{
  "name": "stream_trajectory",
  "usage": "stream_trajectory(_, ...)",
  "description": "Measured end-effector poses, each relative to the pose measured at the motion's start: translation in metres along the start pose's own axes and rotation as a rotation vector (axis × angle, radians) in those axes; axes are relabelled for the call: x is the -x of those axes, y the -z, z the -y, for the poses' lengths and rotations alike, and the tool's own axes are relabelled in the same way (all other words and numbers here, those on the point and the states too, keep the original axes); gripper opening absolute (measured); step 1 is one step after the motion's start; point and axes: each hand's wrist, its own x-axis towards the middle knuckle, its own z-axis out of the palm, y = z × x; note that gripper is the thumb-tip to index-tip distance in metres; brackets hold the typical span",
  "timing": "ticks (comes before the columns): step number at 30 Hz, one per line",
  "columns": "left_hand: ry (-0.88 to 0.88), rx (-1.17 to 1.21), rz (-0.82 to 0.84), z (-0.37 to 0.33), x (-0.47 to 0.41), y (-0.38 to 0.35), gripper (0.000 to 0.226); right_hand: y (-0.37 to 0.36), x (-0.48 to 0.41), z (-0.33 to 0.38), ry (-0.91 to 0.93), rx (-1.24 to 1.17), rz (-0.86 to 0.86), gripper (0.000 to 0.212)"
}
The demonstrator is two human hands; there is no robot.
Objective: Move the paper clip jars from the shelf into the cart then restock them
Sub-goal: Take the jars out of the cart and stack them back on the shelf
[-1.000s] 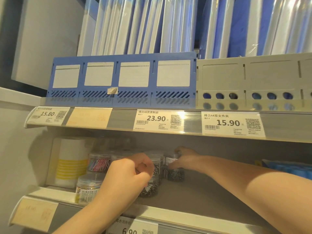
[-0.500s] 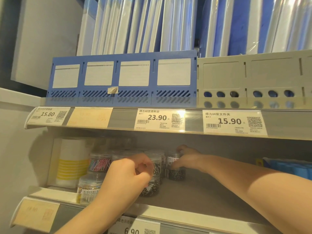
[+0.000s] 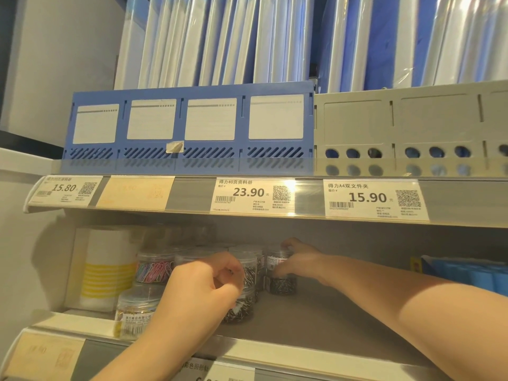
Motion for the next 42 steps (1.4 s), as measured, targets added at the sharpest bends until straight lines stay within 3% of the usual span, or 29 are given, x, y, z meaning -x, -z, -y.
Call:
stream_trajectory(23,-0.001,-0.013,-0.026,0.0003,0.0015,0.0002,0.033,0.0049,0.0019,0.0006,0.002,0.003,0.061,0.083)
stream_trajectory(42,-0.015,-0.021,-0.023,-0.0008,0.0023,0.0015,0.036,0.001,0.0039,0.0007,0.001,0.041,-0.007,0.087)
